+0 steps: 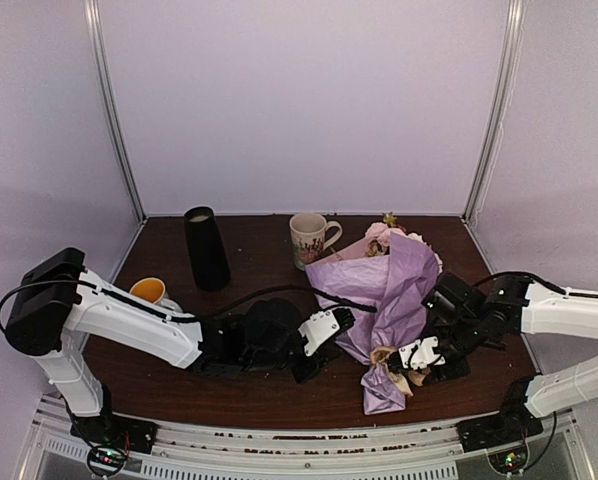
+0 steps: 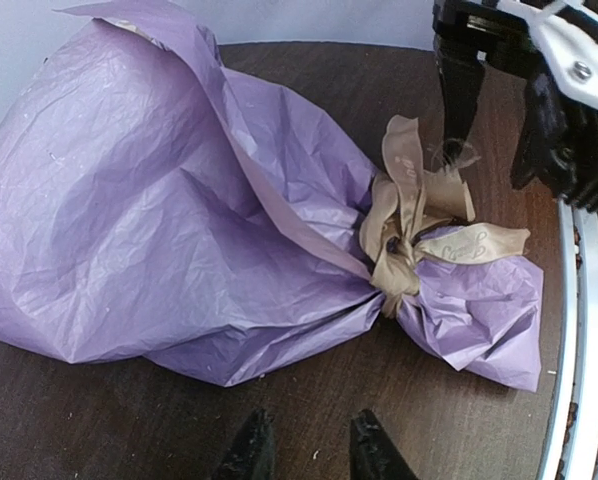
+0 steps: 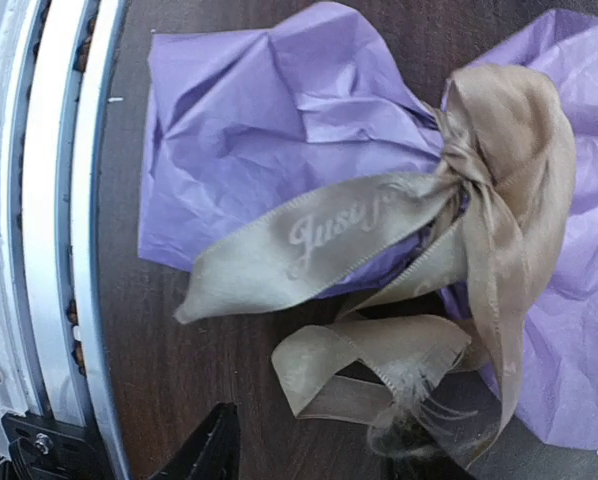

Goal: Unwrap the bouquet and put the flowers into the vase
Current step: Untie the ribbon from the tied bouquet.

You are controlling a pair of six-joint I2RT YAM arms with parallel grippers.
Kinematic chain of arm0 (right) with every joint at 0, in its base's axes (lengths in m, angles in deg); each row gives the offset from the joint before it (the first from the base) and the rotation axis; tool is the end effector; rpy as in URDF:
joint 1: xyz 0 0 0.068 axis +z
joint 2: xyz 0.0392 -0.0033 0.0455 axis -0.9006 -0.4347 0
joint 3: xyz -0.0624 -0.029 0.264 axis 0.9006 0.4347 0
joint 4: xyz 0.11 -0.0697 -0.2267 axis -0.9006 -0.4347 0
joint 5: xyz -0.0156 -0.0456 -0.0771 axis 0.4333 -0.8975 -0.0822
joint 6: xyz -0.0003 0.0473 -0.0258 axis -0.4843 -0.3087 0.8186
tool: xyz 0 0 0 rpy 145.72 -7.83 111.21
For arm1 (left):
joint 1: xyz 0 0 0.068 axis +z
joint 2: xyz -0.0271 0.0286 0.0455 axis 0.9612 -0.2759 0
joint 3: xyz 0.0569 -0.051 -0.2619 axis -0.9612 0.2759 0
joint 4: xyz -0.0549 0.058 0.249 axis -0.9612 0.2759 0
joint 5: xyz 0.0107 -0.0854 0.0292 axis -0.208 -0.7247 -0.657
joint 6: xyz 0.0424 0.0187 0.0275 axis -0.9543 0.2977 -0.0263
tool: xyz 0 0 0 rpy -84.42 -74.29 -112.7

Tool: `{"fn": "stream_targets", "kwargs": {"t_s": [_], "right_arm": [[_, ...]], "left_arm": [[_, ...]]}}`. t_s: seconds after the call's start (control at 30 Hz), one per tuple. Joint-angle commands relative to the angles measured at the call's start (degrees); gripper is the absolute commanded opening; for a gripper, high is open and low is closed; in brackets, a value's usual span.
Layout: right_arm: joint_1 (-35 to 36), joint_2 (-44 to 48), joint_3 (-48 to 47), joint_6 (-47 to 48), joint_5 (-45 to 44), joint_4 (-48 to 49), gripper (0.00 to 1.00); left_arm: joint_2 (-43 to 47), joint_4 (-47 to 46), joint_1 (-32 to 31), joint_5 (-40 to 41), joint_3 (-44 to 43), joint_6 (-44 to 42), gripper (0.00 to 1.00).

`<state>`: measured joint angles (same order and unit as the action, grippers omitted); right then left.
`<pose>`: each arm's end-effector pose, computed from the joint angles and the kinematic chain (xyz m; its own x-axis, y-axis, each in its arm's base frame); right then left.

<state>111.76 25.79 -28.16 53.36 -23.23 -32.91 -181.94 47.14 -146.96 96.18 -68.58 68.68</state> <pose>0.1185 0.1399 0.2023 0.1293 -0.9347 -0.3310 -0.9909 -0.1089 -0.0796 0.1132 -0.3521 0.1845 -0.2090 0.4393 -0.8737 0.8975 0.4410 0.0071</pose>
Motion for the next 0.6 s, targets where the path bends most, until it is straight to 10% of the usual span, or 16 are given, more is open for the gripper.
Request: {"fn": "stream_targets", "kwargs": {"t_s": [0.0, 0.57], "right_arm": [[5.4, -0.3, 0.3, 2.4, 2.0, -0.4, 0.51], [19.7, 2.5, 0.5, 1.9, -6.9, 2.1, 0.41]], "left_arm": [[1.2, -2.6, -0.2, 0.8, 0.2, -0.5, 0.29], [2.6, -1.8, -0.2, 4.4, 2.1, 0.3, 0.29]]}}
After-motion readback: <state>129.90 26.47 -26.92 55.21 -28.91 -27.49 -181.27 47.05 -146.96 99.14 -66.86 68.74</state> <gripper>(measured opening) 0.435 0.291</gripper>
